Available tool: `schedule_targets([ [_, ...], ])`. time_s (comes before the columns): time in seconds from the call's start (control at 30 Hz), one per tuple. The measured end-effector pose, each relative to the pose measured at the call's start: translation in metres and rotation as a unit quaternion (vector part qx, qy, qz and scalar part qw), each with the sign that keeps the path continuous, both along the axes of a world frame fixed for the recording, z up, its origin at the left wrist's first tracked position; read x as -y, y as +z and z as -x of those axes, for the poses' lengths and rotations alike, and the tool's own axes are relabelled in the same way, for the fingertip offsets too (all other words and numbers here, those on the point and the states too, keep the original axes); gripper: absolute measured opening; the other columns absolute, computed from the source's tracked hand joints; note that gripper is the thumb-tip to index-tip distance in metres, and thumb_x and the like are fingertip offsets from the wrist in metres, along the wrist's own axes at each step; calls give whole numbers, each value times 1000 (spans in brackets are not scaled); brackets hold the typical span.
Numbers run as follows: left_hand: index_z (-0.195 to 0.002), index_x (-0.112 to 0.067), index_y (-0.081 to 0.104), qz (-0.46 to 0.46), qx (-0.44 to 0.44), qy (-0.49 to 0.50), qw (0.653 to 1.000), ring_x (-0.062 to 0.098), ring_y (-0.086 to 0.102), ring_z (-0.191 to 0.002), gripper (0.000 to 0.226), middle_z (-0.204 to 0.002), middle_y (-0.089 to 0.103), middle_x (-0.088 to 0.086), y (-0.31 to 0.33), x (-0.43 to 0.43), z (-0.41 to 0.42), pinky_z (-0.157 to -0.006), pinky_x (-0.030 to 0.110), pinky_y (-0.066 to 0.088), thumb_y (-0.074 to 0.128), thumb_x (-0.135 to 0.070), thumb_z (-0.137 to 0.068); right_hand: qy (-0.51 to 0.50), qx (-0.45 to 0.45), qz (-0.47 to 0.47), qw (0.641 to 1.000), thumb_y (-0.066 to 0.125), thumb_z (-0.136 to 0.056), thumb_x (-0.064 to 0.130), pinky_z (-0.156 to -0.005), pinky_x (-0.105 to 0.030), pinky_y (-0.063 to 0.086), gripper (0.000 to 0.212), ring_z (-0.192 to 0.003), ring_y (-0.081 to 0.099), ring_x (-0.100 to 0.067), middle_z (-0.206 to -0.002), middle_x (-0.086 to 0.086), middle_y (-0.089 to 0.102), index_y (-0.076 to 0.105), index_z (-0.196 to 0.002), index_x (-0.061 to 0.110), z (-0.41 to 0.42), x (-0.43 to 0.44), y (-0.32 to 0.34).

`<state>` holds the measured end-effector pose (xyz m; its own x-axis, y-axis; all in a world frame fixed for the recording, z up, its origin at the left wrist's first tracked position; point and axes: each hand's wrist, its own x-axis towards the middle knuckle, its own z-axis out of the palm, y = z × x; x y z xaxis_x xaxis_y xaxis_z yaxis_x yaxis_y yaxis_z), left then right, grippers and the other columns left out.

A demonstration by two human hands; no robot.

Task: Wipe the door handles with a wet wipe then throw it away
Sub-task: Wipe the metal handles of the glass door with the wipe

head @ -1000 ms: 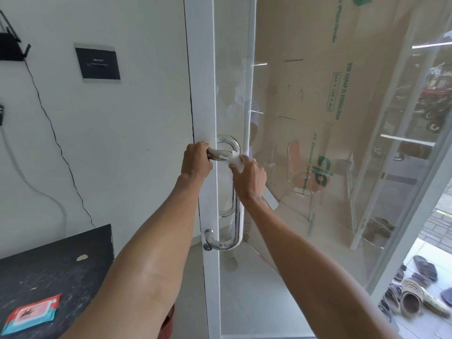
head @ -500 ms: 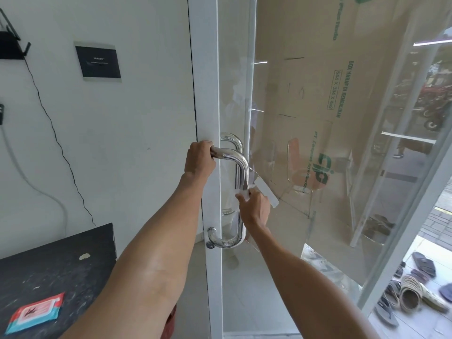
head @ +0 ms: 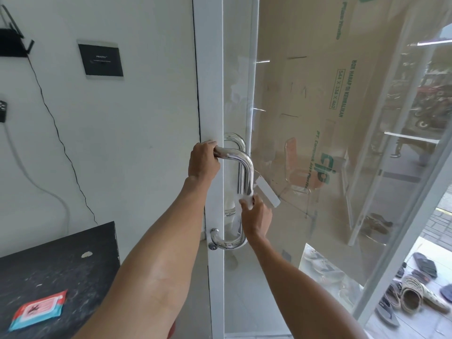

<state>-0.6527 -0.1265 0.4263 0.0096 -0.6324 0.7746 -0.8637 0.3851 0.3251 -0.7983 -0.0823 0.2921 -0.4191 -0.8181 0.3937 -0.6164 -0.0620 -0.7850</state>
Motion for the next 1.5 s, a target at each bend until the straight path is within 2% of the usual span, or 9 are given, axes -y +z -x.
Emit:
schedule_targets([
  [0.23,-67,-7,52,10,1,-4,1000,36,52,-68,17,-75,67,11,1,-6,0,-59,29,34,46,9,-68,43,-4,-124,991,73,-80,28,-57,-29,39,36,-62,52,-25,-65,-8,58,47,-57,16,14,-15,-25],
  [0.33,-67,-7,51,12,-2,-5,1000,30,47,-64,17,-75,67,11,0,-7,0,-59,28,32,47,9,-68,44,13,-73,996,72,-79,31,-56,-27,35,27,-61,53,-26,-66,-10,64,62,-69,8,13,-14,-4],
  [0.5,-69,-8,49,19,-3,4,1000,30,50,-68,16,-77,66,8,-3,-6,1,-62,27,30,48,8,-69,40,55,63,996,67,-80,33,-62,-35,44,26,-62,56,-27,-65,-6,64,64,-77,8,10,-12,39],
  [0.63,-72,-10,50,28,-10,11,999,22,41,-68,18,-80,65,6,-7,-5,2,-63,29,35,50,8,-70,46,52,100,993,69,-81,30,-60,-33,37,27,-60,52,-26,-63,-6,62,59,-75,6,9,-10,51],
  [0.77,-72,-10,50,23,-3,13,1000,26,48,-69,17,-79,65,4,-8,-3,1,-64,33,43,51,7,-71,43,66,53,996,68,-81,29,-56,-33,38,27,-56,47,-23,-58,0,53,52,-70,10,5,-7,15],
  [1.03,-75,-9,53,19,-4,26,999,21,45,-69,17,-82,66,3,-6,-1,2,-64,27,38,52,8,-72,23,71,-85,994,69,-84,26,-65,-32,43,22,-80,64,-33,-84,-13,72,64,-85,5,1,-9,-60],
  [1.23,-78,-8,55,28,-12,31,999,24,48,-72,17,-84,66,2,-7,-3,5,-63,28,38,52,8,-72,16,85,-151,985,70,-82,22,-67,-33,46,20,-76,62,-31,-77,-11,67,61,-77,5,-1,-8,-85],
  [1.4,-82,-8,58,33,-10,27,999,25,51,-75,19,-86,67,1,-10,-4,5,-63,27,38,54,7,-71,14,115,-166,979,72,-81,16,-58,-31,33,29,-63,43,-24,-61,-5,50,49,-64,8,1,-11,-95],
  [1.5,-85,-8,60,33,-8,30,999,26,54,-77,20,-88,68,1,-10,-5,4,-67,29,43,55,6,-72,27,134,-153,979,71,-81,14,-59,-31,35,20,-65,47,-25,-63,-5,54,57,-70,6,3,-13,-89],
])
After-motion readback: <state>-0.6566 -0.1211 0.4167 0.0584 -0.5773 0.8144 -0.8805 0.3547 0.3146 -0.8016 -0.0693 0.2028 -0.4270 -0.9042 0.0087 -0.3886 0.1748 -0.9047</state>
